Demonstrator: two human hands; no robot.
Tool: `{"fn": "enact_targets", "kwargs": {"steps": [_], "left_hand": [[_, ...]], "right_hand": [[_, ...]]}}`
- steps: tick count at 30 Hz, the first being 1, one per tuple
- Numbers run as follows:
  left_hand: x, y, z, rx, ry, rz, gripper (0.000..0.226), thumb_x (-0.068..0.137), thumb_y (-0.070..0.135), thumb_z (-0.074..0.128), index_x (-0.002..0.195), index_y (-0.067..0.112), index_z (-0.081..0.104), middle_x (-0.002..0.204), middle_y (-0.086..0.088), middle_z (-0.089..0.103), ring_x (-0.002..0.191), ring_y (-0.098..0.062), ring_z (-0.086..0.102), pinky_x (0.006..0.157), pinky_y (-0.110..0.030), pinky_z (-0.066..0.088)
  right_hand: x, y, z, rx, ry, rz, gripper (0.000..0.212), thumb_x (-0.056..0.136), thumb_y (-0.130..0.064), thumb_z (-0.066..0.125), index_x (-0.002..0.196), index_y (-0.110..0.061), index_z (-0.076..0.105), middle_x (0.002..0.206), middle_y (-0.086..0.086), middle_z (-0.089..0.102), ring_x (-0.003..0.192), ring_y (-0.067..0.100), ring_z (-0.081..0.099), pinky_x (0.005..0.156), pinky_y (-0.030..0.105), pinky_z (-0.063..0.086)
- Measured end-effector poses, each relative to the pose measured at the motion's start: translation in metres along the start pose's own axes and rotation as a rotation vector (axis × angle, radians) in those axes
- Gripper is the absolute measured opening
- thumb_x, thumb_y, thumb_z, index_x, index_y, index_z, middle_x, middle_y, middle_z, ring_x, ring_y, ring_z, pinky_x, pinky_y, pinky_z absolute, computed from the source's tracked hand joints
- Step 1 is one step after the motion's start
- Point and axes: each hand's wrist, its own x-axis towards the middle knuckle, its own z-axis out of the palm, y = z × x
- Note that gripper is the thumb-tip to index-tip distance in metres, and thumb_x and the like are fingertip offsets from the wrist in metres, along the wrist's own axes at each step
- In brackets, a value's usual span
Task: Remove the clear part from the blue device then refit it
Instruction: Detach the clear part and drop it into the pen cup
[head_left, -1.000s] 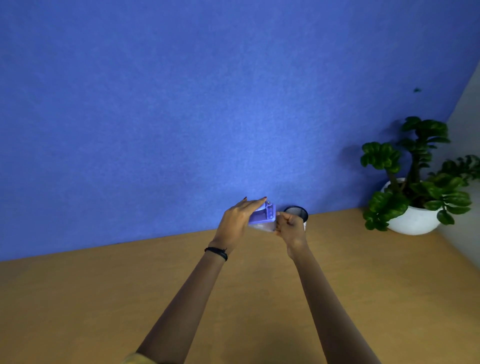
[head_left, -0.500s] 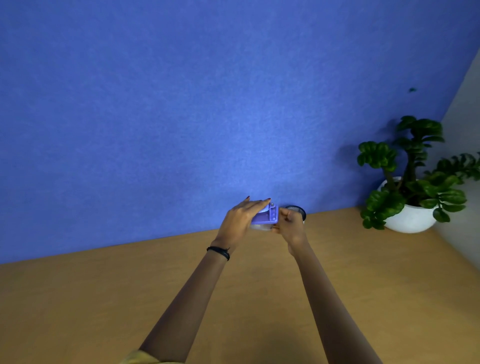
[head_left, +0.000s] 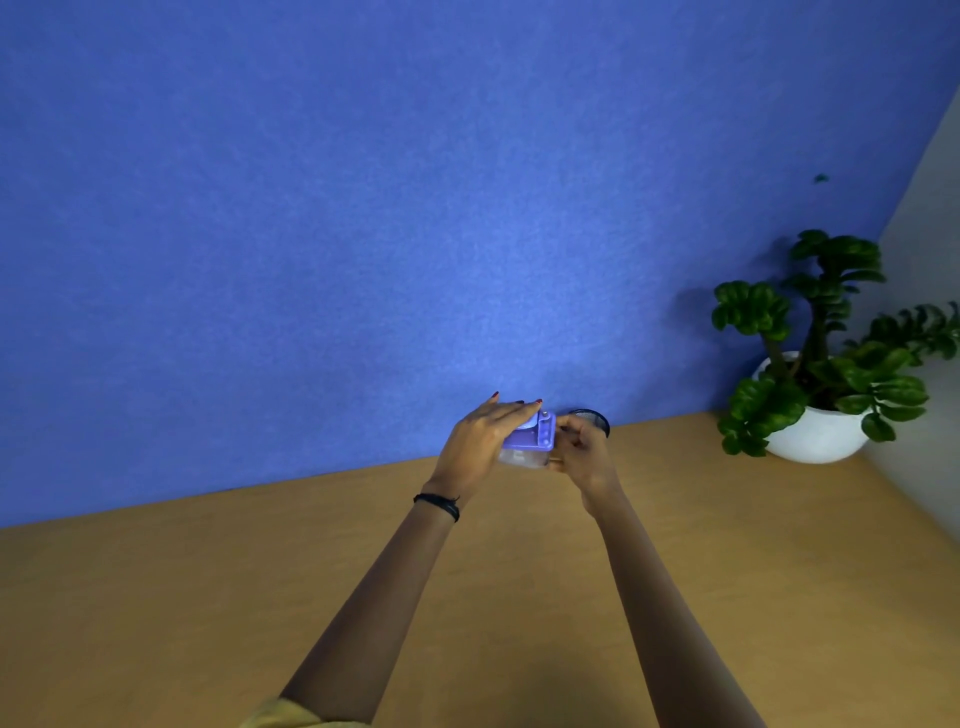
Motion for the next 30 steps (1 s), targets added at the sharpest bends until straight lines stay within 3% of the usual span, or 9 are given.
{"fn": "enact_targets", "kwargs": {"steps": [5, 9, 17, 21, 24, 30], "left_hand": [[0.0, -0.002, 0.001, -0.001, 0.008, -0.002, 0.053, 0.083, -0.012, 0.052, 0.131, 0.01, 0.052, 0.121, -0.009, 0.065, 0.111, -0.023, 0.06, 0.109, -0.036, 0.036], [0.0, -0.002, 0.001, 0.012, 0.019, 0.006, 0.052, 0.083, -0.012, 0.05, 0.13, 0.01, 0.053, 0.12, -0.009, 0.065, 0.11, -0.024, 0.06, 0.108, -0.031, 0.031], [0.002, -0.007, 0.009, 0.033, 0.016, 0.044, 0.044, 0.086, 0.005, 0.035, 0.125, 0.008, 0.057, 0.115, -0.01, 0.068, 0.108, -0.026, 0.063, 0.104, -0.042, 0.041], [0.004, -0.008, 0.014, 0.052, 0.033, 0.068, 0.052, 0.082, 0.001, 0.026, 0.122, 0.006, 0.059, 0.118, -0.008, 0.067, 0.111, -0.025, 0.062, 0.104, -0.044, 0.04], [0.006, -0.009, 0.018, 0.048, 0.033, 0.062, 0.061, 0.076, -0.002, 0.02, 0.122, 0.006, 0.059, 0.118, -0.007, 0.067, 0.112, -0.024, 0.061, 0.105, -0.043, 0.038], [0.01, -0.011, 0.028, 0.025, 0.052, 0.038, 0.051, 0.084, 0.006, 0.026, 0.12, 0.007, 0.061, 0.116, -0.007, 0.068, 0.111, -0.023, 0.062, 0.103, -0.045, 0.04]], "right_hand": [[0.002, 0.004, -0.002, -0.039, 0.002, 0.018, 0.028, 0.09, 0.004, 0.035, 0.084, -0.01, 0.059, 0.083, 0.008, 0.061, 0.065, 0.012, 0.058, 0.046, 0.014, 0.049], [0.004, 0.009, -0.003, -0.06, 0.004, 0.037, 0.027, 0.088, 0.007, 0.035, 0.093, -0.002, 0.06, 0.09, 0.014, 0.061, 0.069, 0.015, 0.06, 0.046, 0.014, 0.05], [0.006, 0.008, -0.005, -0.009, -0.038, 0.055, 0.021, 0.089, 0.002, 0.044, 0.097, -0.003, 0.063, 0.081, 0.001, 0.065, 0.07, 0.01, 0.062, 0.05, 0.013, 0.051], [0.011, 0.007, -0.007, 0.008, -0.039, 0.057, 0.019, 0.089, 0.001, 0.046, 0.09, -0.008, 0.063, 0.079, 0.0, 0.066, 0.065, 0.005, 0.063, 0.051, 0.015, 0.052], [0.015, 0.009, -0.011, 0.023, -0.018, 0.056, 0.02, 0.088, 0.002, 0.046, 0.084, -0.011, 0.06, 0.078, 0.002, 0.065, 0.067, 0.01, 0.062, 0.051, 0.017, 0.052], [0.03, 0.018, -0.018, 0.048, 0.052, 0.082, 0.015, 0.086, 0.0, 0.049, 0.09, -0.011, 0.058, 0.08, 0.008, 0.062, 0.071, 0.017, 0.059, 0.049, 0.018, 0.051]]}}
